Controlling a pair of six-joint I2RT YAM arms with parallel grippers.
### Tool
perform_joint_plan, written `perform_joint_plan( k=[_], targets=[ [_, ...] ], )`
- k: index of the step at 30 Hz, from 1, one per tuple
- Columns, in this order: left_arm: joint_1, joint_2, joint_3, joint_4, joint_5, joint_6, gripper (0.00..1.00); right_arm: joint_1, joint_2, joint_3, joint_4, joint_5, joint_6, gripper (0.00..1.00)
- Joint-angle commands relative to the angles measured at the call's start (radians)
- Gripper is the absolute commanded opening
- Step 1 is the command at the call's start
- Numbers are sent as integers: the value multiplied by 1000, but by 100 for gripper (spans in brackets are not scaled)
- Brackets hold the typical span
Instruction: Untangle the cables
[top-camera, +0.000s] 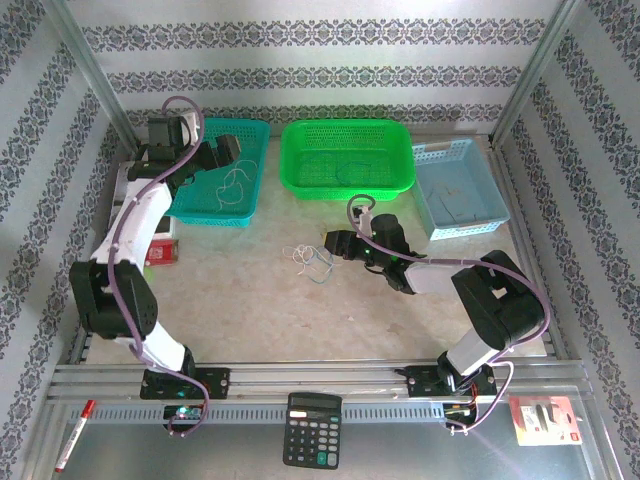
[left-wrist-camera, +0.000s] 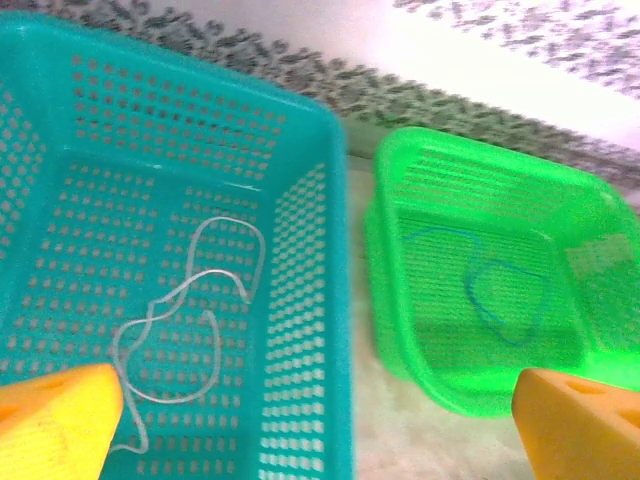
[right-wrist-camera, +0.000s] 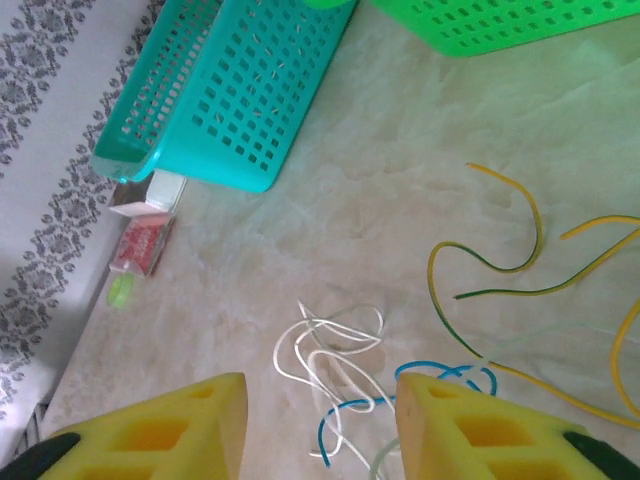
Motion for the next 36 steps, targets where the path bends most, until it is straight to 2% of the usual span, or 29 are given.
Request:
perform_joint_plan(
  k=[1,4,9,14,19,20,25,29,32,36],
  targets=[
    [-42,-96,-80,7,74,-52,100,-15,-48,38,-31,-23,-16,53],
    [-79,-168,-191,67,94,-106,100,-25,-79,49,-65,-26,-25,58],
    [-170,-262,-340,120,83,-149,100,-40,-164,56,-181,-2,-54,59],
    [-306,-331,-462,168,26,-190,100,-45,-270,40,-342,28,-113,59],
    [-419,-374,-595,276,-33,-326,100,-67,-382,-30,-437,99,-128,59],
    [-446,-375,-612,284,-51,-350,97,-73,-399,-45,-442,104,-128,61],
    [-599,-342,-661,351,-174,-461,88,-90,-435,-108,-446,120,-123,63],
    [-726,-253,-617,319,-289,-461,85,-93,-411,-128,-420,111,-121,64],
    [-774,-174,-577,293,-338,-461,80,-92,-400,-136,-399,105,-115,64],
    [-818,-92,-542,275,-408,-477,79,-91,-395,-142,-386,102,-114,64]
  ],
)
